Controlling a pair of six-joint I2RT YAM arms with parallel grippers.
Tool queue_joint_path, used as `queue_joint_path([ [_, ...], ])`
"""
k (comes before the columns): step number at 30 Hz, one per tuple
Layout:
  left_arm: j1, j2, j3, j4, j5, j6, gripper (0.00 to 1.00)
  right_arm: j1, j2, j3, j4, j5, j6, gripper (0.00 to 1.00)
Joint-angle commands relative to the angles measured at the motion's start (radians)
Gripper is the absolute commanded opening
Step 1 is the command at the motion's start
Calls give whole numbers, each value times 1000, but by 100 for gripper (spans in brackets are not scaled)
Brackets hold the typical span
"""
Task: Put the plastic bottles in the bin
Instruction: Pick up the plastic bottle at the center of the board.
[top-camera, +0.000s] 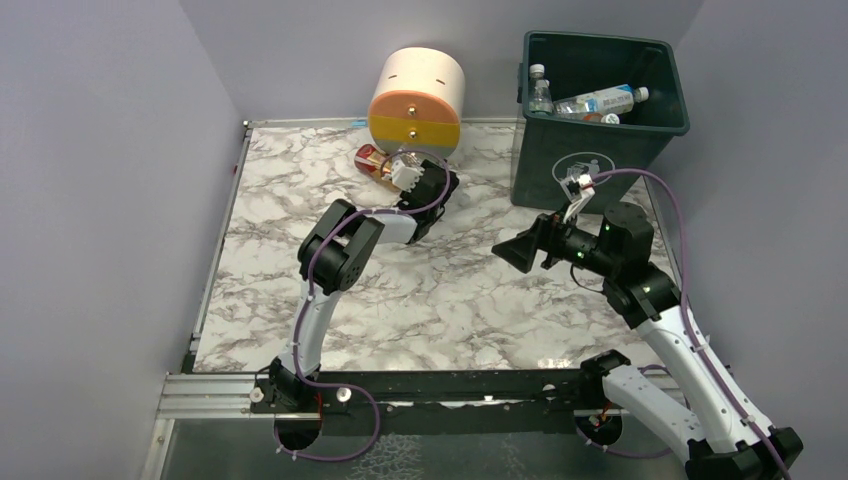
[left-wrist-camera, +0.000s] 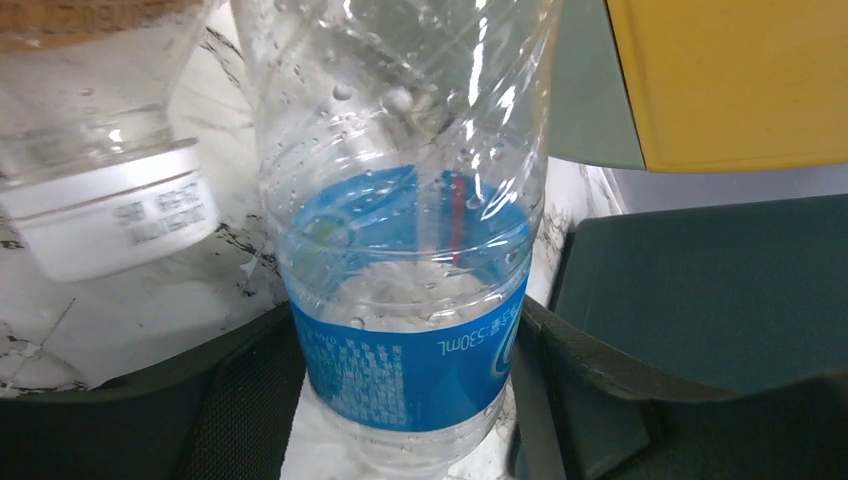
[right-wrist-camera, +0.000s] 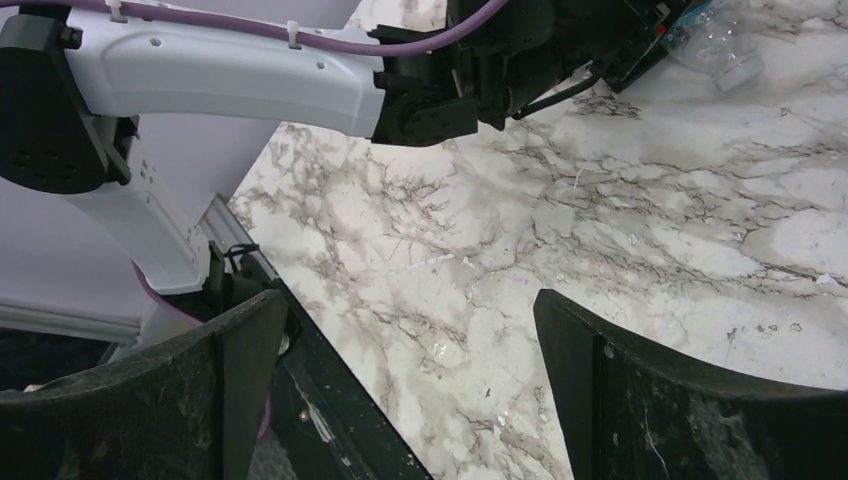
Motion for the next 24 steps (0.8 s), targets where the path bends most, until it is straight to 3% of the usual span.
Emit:
queue_joint_path([
  [1, 3, 5, -33, -4, -18, -30, 69, 5, -16, -17, 2, -11, -9, 97],
  [5, 2, -15, -63, 6, -7, -26, 63, 5, -20, -17, 1, -8, -10, 97],
  [10, 0, -79, -118, 11, 27, -13, 61, 4, -21, -16, 2, -7, -8, 97],
  [24, 2, -280, -299, 12, 361, 213, 57, 6, -40, -10, -15, -21, -6, 97],
])
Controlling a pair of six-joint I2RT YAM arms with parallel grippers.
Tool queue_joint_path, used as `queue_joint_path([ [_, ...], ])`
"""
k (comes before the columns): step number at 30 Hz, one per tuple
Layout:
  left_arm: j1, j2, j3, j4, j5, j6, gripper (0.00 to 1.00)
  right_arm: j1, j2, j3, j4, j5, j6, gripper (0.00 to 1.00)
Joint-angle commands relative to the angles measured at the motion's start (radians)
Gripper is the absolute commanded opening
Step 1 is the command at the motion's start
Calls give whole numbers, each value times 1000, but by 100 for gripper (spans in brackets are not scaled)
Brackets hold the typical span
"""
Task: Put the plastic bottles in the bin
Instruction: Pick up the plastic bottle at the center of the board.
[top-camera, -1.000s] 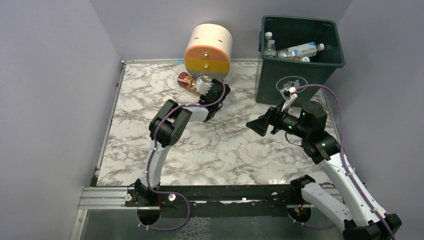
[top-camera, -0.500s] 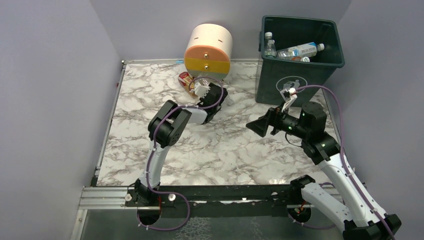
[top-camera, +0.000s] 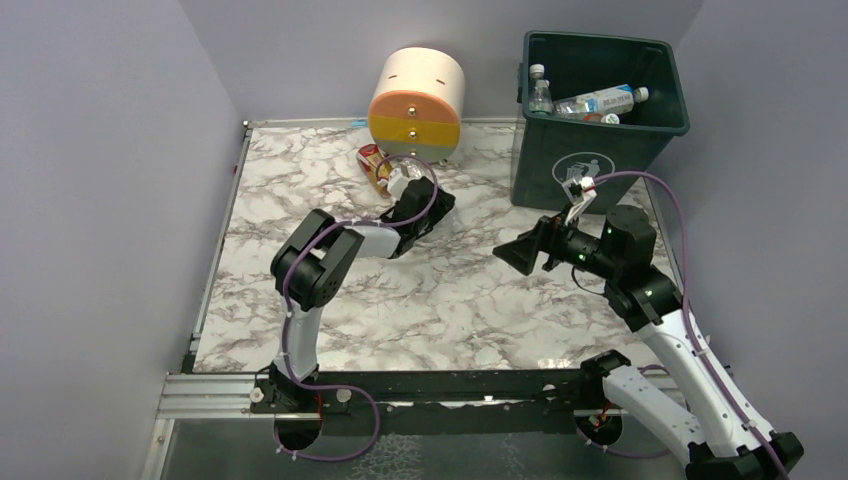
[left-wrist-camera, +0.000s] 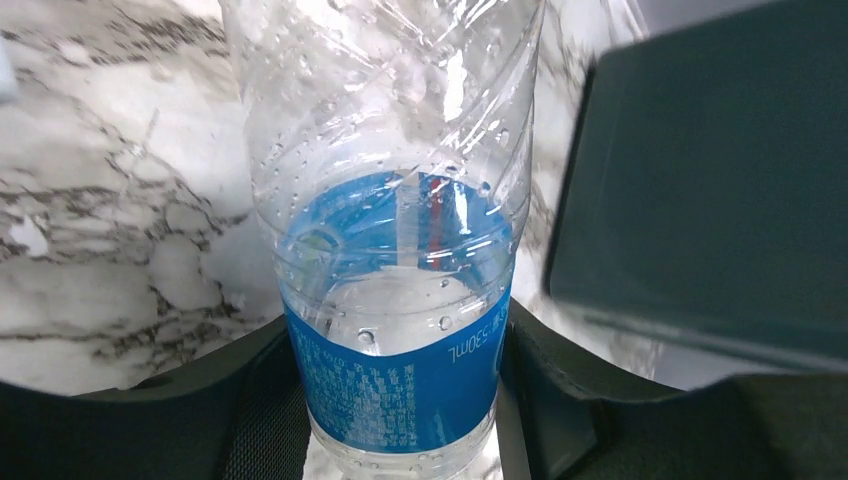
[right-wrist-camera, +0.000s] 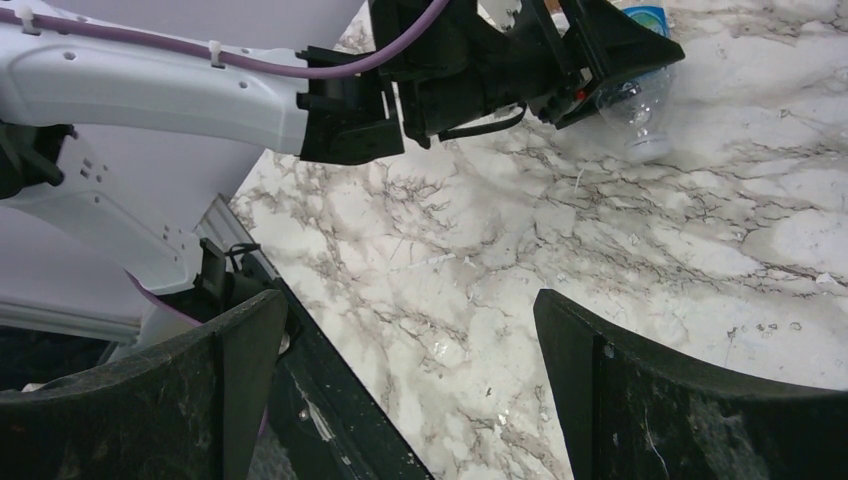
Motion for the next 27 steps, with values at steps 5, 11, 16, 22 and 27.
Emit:
queue_joint_path([
  [5, 7, -147, -101, -4, 315, 180, 56, 5, -28, -6, -24, -14, -10, 97],
  [11, 10, -245, -132, -74, 460, 295, 56, 5, -28, 1, -38, -1, -14, 97],
  [16, 12, -328, -131, -146, 568, 372, 56, 5, -7, 12, -29, -10, -10, 97],
  [22, 12, -445, -140, -213, 698, 439, 57, 4, 21, 39, -21, -14, -10, 97],
  [27, 10, -559, -162, -269, 787, 491, 57, 6, 49, 65, -14, -13, -12, 98],
])
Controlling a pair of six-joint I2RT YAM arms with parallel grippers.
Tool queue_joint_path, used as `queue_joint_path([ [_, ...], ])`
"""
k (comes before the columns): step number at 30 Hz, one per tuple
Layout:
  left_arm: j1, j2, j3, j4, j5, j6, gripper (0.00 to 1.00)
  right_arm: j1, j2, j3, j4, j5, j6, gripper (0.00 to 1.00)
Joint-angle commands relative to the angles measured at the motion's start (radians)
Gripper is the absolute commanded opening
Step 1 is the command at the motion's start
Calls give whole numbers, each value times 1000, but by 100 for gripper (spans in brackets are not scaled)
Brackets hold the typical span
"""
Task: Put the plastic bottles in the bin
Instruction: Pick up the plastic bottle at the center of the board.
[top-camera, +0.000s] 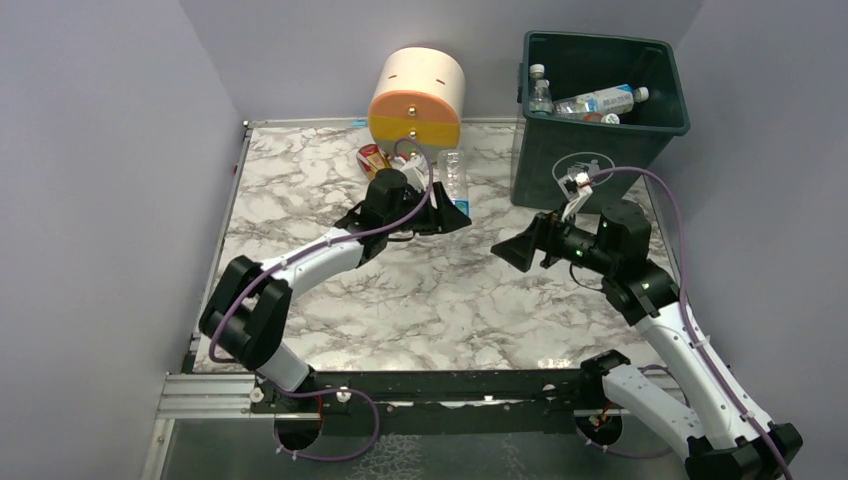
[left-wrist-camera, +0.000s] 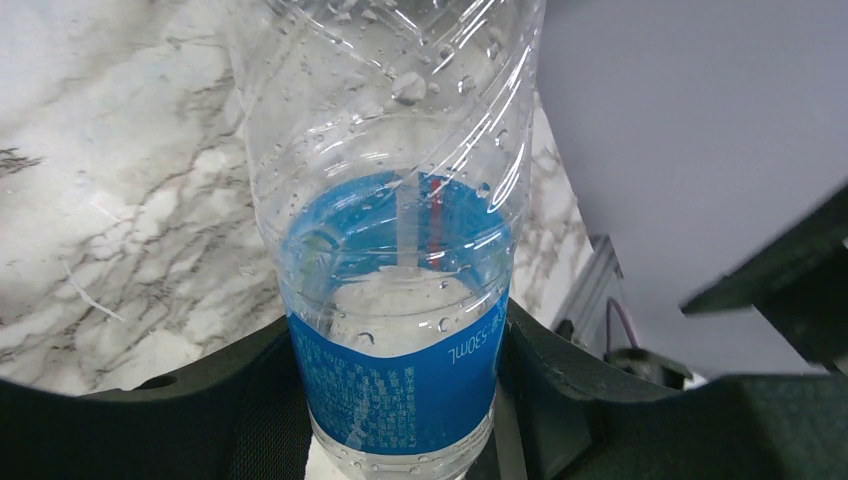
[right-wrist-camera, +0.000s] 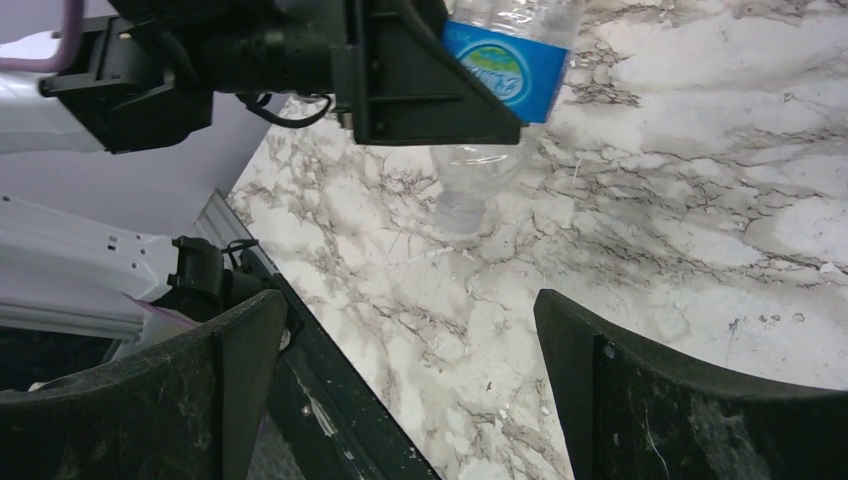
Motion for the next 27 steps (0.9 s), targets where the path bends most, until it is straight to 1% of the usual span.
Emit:
queue_joint_path([
  [1, 3, -120, -27, -59, 144, 82, 57, 6, 22, 55, 9, -14, -13, 98],
  [6, 3, -212, -46, -97, 219, 120, 58, 5, 45, 93, 35, -21, 7, 100],
  [11, 3, -290, -87, -104, 268, 118, 58, 5, 76, 115, 97, -49, 50, 99],
  [19, 0, -383, -126, -102, 303, 102, 59, 5, 167, 183, 196, -90, 95, 99],
  [24, -1, -413, -134, -116, 309, 100, 59, 5, 242, 223, 246, -99, 109, 99],
  [27, -1, -427, -140, -118, 313, 98, 59, 6, 278, 235, 301, -133, 131, 99],
])
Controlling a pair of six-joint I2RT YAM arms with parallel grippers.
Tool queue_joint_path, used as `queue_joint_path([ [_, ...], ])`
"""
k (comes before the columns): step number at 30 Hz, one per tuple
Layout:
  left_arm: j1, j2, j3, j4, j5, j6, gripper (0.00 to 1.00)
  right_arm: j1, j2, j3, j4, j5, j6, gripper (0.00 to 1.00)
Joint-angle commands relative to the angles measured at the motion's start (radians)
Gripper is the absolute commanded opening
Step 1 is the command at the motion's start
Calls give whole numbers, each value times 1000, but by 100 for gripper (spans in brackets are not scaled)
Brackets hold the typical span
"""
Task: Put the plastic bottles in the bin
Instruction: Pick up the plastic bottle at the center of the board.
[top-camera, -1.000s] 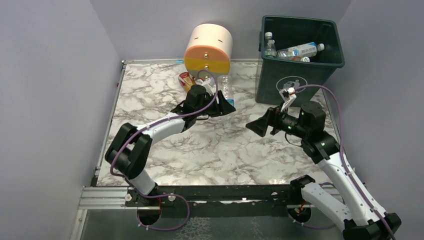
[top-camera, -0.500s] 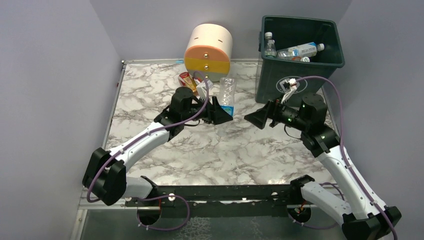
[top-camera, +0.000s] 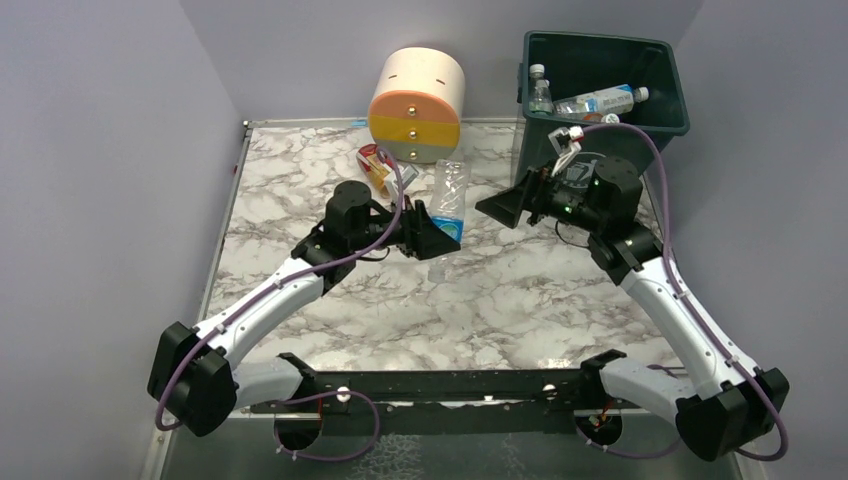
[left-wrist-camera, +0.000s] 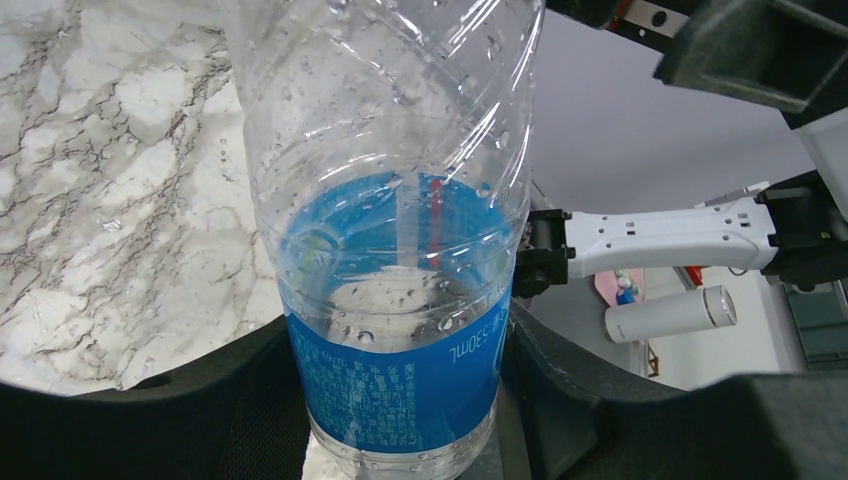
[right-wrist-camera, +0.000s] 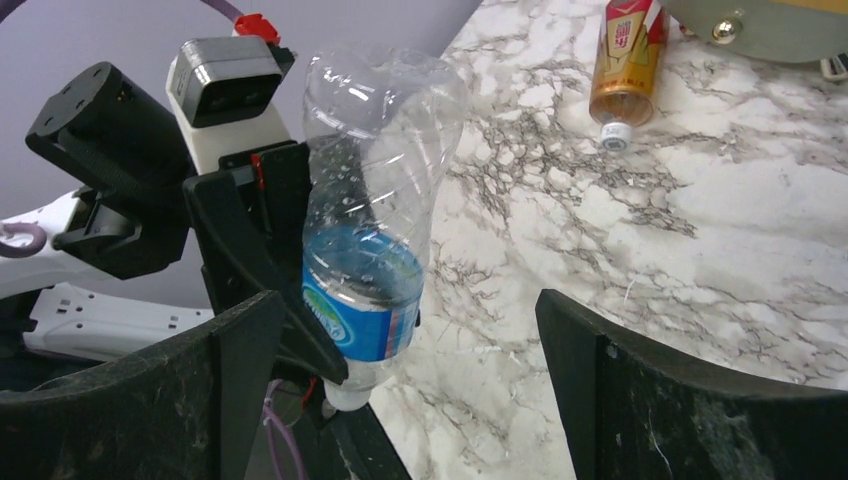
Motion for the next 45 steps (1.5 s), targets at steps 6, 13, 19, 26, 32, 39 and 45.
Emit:
queue_joint_path([
  [6, -1, -51, -27, -7, 45, 0, 59, 5, 100, 54, 212, -119, 101, 99],
  [13, -2, -54, -30, -5, 48, -3, 59, 6, 177, 76, 319, -180, 182, 100],
  [19, -4, -60, -31, -2, 49, -8, 59, 6, 230, 91, 369, -197, 216, 100],
  [26, -6, -59, -30, -2, 50, -12, 59, 36, 282, 119, 376, -184, 214, 100],
  [32, -8, -56, -30, -1, 51, -12, 59, 71, 317, 150, 375, -170, 205, 100],
  [39, -8, -62, -31, -2, 51, -14, 59, 101, 341, 165, 373, -154, 193, 98],
  [45, -10, -68, -31, -2, 52, -17, 59, 120, 363, 175, 388, -154, 198, 87],
])
